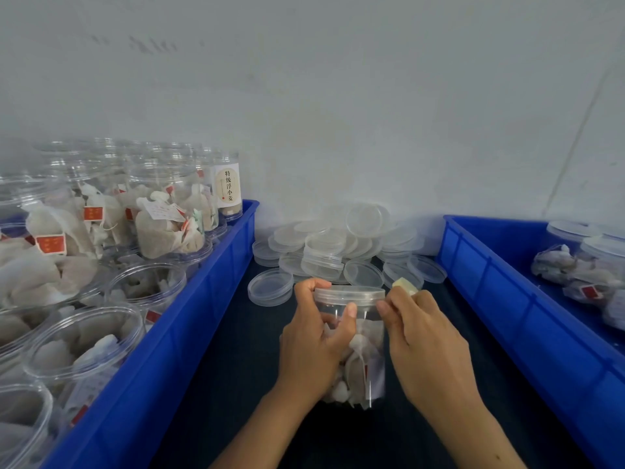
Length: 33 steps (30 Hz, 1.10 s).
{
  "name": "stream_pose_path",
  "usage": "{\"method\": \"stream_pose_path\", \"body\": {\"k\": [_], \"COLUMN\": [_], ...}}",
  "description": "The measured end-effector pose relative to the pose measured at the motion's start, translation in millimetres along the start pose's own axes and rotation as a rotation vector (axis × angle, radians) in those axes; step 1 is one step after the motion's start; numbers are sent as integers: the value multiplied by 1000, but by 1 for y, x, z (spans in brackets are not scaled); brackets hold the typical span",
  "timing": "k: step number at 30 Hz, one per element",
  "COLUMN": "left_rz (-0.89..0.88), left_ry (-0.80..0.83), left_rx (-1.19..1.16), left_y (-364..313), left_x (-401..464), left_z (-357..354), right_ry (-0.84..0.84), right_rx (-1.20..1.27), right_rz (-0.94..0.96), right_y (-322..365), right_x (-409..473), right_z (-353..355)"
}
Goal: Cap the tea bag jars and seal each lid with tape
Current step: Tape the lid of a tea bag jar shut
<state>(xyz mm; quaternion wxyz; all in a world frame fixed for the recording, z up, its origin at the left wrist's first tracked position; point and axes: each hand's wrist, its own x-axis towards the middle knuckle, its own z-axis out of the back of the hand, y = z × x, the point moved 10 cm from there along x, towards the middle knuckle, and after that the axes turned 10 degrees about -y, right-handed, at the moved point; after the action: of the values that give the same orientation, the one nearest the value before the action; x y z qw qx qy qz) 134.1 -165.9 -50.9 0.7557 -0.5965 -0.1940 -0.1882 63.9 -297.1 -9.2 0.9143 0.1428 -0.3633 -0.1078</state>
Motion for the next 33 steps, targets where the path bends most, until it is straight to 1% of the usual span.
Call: {"method": "stream_pose_path", "body": {"k": [4,9,12,17,20,26,29,33], "left_rz": [-4,-4,14,49,84,138,85,8], "left_ry": [20,24,50,147,103,-6,-11,1], "left_rx": [-18,-37,-61,-230,-308,-365,-293,-246], "left_y": [-2,-4,-3,-6,-5,5,4,1], "left_x": [-1,-1,-2,-5,-3,3,6,12], "left_z": [-2,-2,-3,-7,-6,1,9,22], "right_ry": [13,-31,-41,-59,-57,-32,-1,61], "right_rx": [60,-71,-81,25,25,-21,-97,-107], "right_rz": [-26,47,89,86,105,127,188,224], "right_y": [-5,-4,0,7,13,19,20,15], "right_x": [-1,2,2,-2,-5,-8,-9,-9], "right_z": [1,7,7,7,7,5,3,1]}}
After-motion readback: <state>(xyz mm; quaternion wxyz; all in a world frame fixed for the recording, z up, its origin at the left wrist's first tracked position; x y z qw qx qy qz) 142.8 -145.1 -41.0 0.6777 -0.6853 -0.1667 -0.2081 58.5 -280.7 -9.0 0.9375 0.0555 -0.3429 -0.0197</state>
